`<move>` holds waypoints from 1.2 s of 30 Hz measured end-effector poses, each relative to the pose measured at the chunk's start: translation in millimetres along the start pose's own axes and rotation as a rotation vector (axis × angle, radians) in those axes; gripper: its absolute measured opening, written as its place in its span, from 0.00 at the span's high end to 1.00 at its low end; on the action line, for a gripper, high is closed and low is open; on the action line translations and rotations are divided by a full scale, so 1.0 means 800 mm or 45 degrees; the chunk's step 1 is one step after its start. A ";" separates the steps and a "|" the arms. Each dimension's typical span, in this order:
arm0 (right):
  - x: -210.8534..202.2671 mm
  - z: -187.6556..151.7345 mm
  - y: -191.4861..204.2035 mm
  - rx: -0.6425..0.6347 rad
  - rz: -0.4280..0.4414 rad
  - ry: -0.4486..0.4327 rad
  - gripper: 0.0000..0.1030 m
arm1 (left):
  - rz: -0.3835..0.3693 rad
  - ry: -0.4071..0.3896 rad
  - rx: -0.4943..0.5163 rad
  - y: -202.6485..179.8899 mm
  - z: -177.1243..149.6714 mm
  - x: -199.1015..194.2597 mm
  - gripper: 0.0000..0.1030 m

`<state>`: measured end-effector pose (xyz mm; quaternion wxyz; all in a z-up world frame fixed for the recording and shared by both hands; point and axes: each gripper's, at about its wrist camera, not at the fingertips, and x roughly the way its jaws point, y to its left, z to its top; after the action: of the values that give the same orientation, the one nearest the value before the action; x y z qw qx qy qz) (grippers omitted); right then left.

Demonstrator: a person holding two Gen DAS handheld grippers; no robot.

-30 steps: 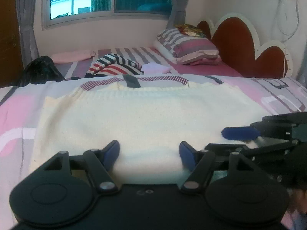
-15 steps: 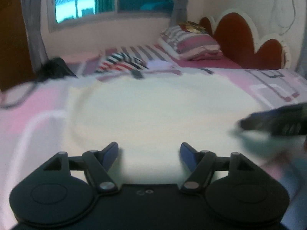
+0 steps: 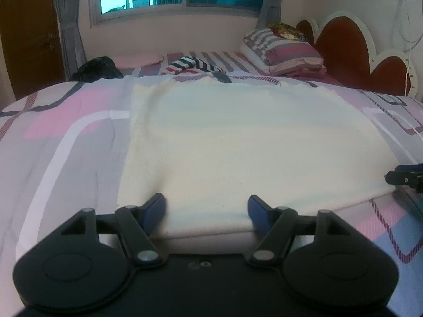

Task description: Fold small clothes

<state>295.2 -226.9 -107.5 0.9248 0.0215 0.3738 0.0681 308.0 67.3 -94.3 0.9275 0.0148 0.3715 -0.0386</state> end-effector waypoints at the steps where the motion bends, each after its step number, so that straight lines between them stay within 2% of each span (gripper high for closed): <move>1: 0.000 0.003 0.001 0.004 0.005 0.007 0.62 | 0.012 0.008 0.002 -0.003 0.003 0.002 0.33; 7: -0.018 0.004 0.010 0.057 0.006 -0.023 0.62 | 0.055 0.031 0.018 -0.015 0.010 0.004 0.34; 8: -0.010 0.003 0.010 0.054 -0.002 0.007 0.62 | 0.056 0.033 0.024 -0.016 0.009 0.005 0.34; 11: -0.006 -0.004 0.007 0.005 -0.008 -0.017 0.62 | 0.053 0.036 0.022 -0.014 0.008 0.005 0.34; 15: -0.021 0.003 -0.002 0.083 0.029 -0.058 0.62 | 0.068 0.037 0.029 -0.014 0.009 -0.001 0.35; 16: -0.021 0.003 -0.001 0.070 0.020 -0.060 0.62 | 0.063 0.040 0.027 -0.013 0.007 0.002 0.34; 18: -0.008 -0.003 0.000 0.045 -0.006 0.010 0.62 | 0.053 0.028 0.028 -0.011 0.003 0.004 0.33; 20: -0.008 -0.008 0.003 0.019 -0.014 -0.023 0.62 | 0.047 0.025 0.025 -0.010 0.002 0.004 0.33; 32: -0.005 -0.012 0.003 0.006 -0.030 -0.038 0.62 | 0.029 0.005 0.020 -0.006 -0.003 0.003 0.32; 36: -0.005 -0.010 0.004 -0.009 -0.043 -0.031 0.62 | 0.006 0.017 0.058 -0.002 -0.001 0.003 0.31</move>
<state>286.8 -224.2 -110.2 0.9304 0.0128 0.3624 0.0537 309.1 65.5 -96.4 0.9245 0.0370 0.3768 -0.0446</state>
